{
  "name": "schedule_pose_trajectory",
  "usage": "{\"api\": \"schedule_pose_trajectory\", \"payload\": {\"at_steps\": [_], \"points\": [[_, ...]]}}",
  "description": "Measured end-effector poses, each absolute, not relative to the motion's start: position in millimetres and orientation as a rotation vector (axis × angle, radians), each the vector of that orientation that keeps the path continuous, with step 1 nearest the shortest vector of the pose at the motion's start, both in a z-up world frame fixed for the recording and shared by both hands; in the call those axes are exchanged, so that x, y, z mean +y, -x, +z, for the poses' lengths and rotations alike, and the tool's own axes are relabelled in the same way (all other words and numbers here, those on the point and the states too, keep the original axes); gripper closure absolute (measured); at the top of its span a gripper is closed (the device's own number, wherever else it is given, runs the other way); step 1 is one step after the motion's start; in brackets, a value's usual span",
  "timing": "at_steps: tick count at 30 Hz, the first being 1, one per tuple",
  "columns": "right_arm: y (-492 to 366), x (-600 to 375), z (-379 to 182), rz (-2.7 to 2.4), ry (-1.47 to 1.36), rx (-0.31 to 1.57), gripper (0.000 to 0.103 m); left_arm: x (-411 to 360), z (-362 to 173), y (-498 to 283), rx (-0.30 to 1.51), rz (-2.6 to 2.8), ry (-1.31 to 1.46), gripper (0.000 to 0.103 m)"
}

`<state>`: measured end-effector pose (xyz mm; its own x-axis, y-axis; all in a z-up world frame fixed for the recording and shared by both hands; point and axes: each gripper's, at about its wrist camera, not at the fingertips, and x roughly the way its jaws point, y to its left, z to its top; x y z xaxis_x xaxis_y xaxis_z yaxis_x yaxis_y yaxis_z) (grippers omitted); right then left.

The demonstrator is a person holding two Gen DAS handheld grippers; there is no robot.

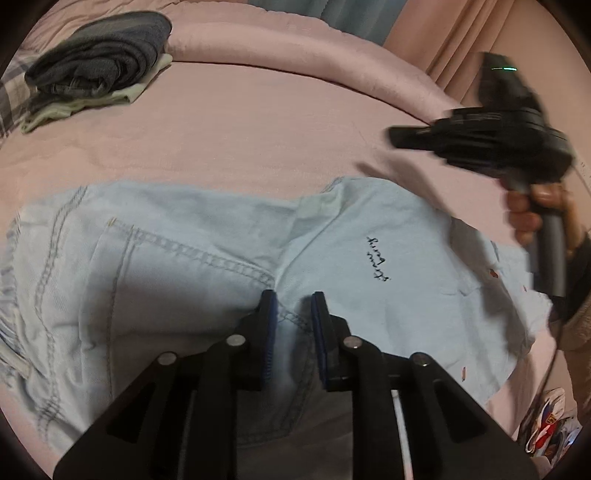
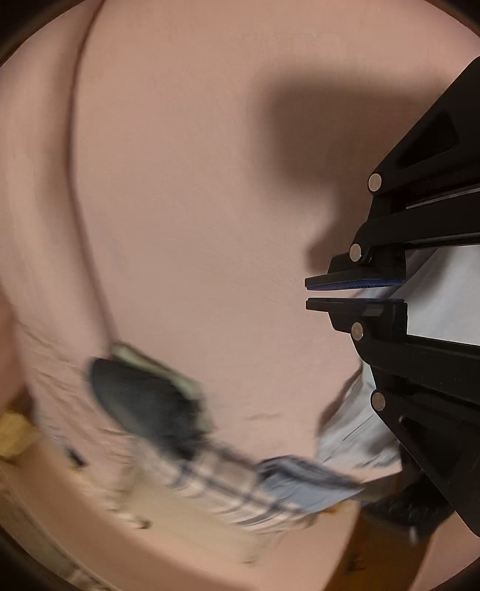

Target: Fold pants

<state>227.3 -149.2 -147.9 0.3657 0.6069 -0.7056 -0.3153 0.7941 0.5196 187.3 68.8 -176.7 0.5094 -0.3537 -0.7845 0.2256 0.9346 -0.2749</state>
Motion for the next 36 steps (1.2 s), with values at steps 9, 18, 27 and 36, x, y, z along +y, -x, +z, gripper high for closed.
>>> {"api": "schedule_pose_trajectory", "payload": {"at_steps": [9,18,27,36], "points": [[-146,-190,-132,0.634,-0.145,0.978,0.096,-5,-146,-205,0.908,-0.502,0.033,0.050],[-167,-208,-191,0.467,-0.149,1.038,0.103,-49,-181,-260,1.007,-0.498,-0.011,0.053],[-134,-271,-159,0.287,-0.222,0.918,0.093,-33,-165,-229,0.982,-0.487,-0.048,0.052],[-74,-310,-188,0.096,-0.087,0.947,0.076,-25,-187,-171,0.981,-0.469,-0.154,0.047]]}}
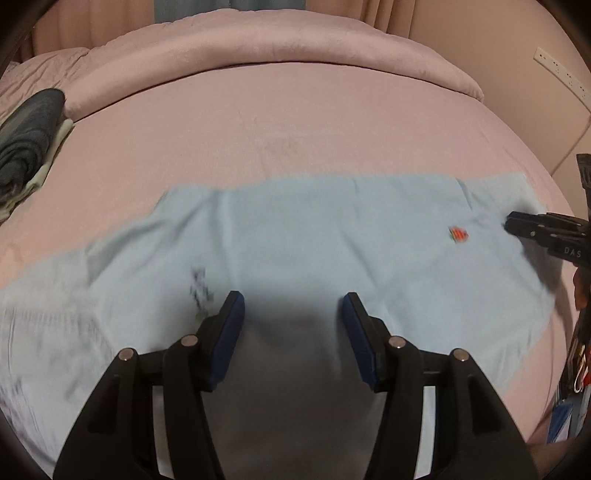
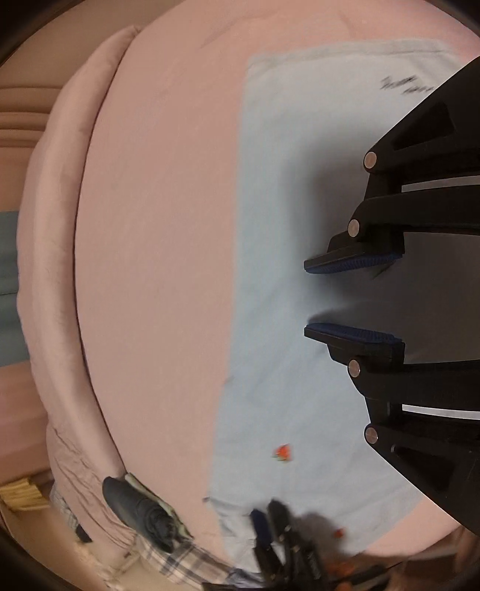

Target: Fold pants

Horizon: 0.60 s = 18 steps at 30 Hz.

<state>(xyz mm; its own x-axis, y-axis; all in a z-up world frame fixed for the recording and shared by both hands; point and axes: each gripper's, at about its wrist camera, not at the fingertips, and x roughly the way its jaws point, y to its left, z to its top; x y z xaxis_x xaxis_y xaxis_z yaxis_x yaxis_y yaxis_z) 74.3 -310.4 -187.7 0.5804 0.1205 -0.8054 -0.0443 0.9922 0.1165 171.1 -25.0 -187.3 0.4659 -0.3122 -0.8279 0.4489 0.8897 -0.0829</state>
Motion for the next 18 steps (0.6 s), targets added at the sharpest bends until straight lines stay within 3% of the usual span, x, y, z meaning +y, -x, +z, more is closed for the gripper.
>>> {"api": "schedule_pose_trajectory", "payload": {"at_steps": [12,13,16,18], "points": [[-9,-416,-178,-0.141,-0.396,0.818,0.076,-19,-179,-135,1.030,-0.407,-0.108,0.046],[-1,-426,-175,-0.146,-0.461,0.784,0.074,-20,-177,-133,1.037,-0.415,-0.093,0.046],[21,-446,-172,-0.191,-0.631,0.694,0.051,-34,-168,-128,1.035,-0.463,-0.040,0.044],[34,-459,-176,-0.188,-0.730,0.658,0.050,-54,-161,-127,1.035,-0.512,-0.027,0.043]]}}
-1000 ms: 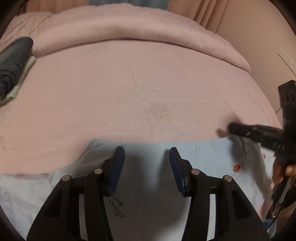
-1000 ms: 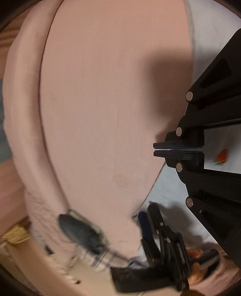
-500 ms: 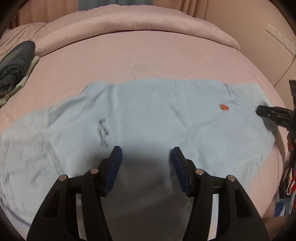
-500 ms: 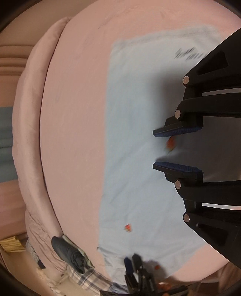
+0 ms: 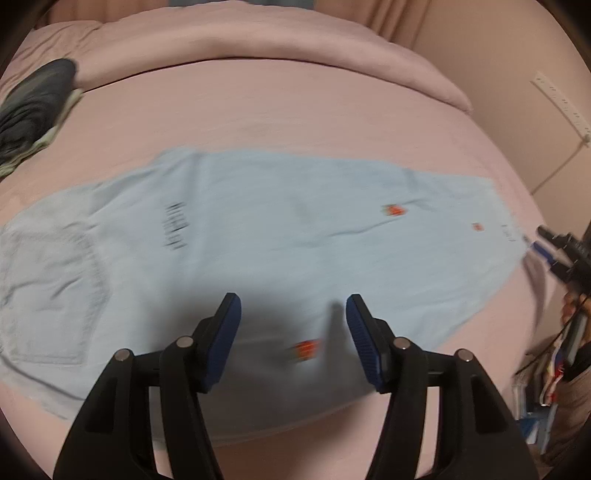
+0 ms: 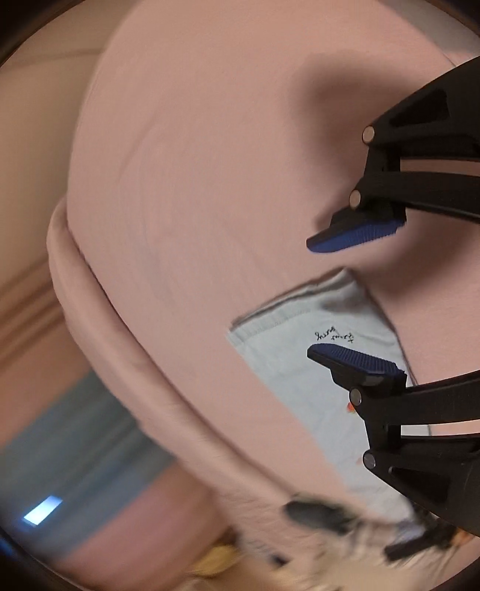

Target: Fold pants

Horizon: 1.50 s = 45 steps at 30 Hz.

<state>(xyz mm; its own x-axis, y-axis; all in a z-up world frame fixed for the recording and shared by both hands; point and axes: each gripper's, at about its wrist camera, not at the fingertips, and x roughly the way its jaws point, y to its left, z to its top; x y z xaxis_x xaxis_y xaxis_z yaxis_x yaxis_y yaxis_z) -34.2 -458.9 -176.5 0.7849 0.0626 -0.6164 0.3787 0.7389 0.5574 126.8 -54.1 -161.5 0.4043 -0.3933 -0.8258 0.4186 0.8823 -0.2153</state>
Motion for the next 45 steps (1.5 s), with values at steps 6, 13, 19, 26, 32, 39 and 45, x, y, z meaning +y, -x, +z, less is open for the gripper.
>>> {"api": "schedule_pose_trajectory", "payload": {"at_steps": [6,13,19,26,32,39,45], "points": [[37,-448,-199,-0.060,-0.914,0.655,0.050,-115,-152,-125,1.055,-0.677,-0.012,0.042],[6,-434,-211,-0.036,-0.893,0.658,0.050,-170,-160,-126,1.106,-0.771,0.050,0.042],[11,-445,-211,-0.054,-0.857,0.608,0.051,-179,-177,-133,1.189,-0.764,0.176,0.042],[8,-451,-211,-0.066,-0.851,0.609,0.088,-167,-189,-140,1.242,-0.753,0.308,0.044],[10,-424,-174,-0.044,-0.663,0.557,0.089,-161,-181,-138,1.248,-0.756,0.315,0.041],[1,-364,-152,0.029,-0.429,0.556,0.089,-173,-149,-138,1.174,-0.917,0.437,0.023],[1,-331,-158,0.094,-0.334,0.581,0.089,-208,-139,-149,1.189,-0.992,0.436,0.022]]}}
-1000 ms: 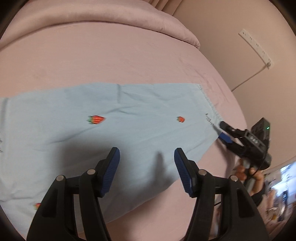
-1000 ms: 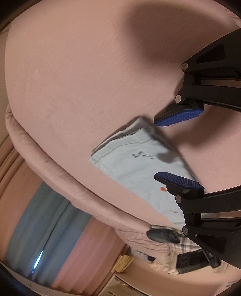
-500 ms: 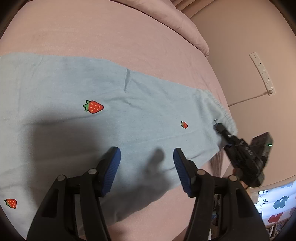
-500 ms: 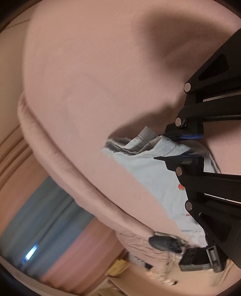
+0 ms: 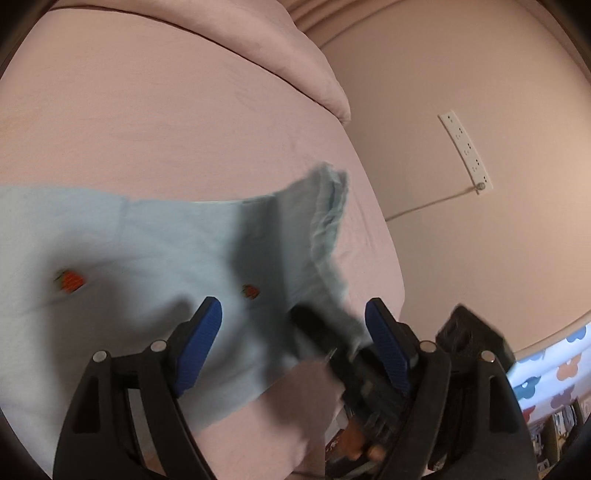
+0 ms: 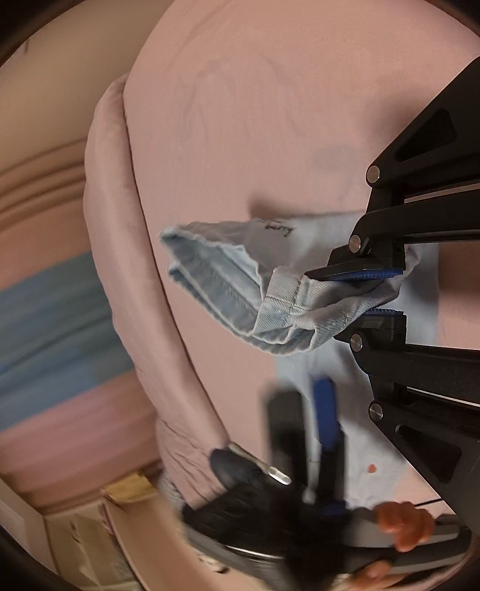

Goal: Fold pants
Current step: 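Lift the hems toward the waistband with the right tool while the left tool grasps the layers, then lower the folded leg layers onto the jeans and open the left tool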

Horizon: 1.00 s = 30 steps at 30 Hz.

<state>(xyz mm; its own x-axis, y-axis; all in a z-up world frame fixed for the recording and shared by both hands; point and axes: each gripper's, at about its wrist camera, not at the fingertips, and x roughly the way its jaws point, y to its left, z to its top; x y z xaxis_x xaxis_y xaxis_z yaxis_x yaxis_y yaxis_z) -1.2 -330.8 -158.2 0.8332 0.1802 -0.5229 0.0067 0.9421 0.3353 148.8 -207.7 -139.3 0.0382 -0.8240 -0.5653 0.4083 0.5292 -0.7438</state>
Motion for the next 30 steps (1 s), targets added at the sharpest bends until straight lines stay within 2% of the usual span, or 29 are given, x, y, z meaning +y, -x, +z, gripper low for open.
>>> {"api": "schedule_pose_trajectory", "payload": {"at_steps": [6,7,8,10,12,13,30], "points": [[8,-307,-155,0.097,-0.199,0.582,0.089,-229,-160,-167,1.284,-0.985,0.513,0.024],[8,-303,-155,0.098,-0.170,0.582,0.089,-228,-160,-170,1.291,-0.979,0.522,0.028],[10,-300,-155,0.102,-0.148,0.581,0.089,-225,-161,-173,1.292,-0.961,0.524,0.033],[11,-293,-155,0.106,-0.106,0.582,0.089,-217,-159,-176,1.290,-0.935,0.514,0.061],[11,-287,-156,0.111,-0.071,0.588,0.089,-213,-157,-177,1.279,-0.903,0.471,0.081],[11,-284,-157,0.114,-0.056,0.592,0.089,-210,-155,-176,1.270,-0.877,0.432,0.086],[4,-214,-152,0.260,0.088,0.599,0.089,-109,-152,-178,1.147,-0.756,0.443,0.090]]}}
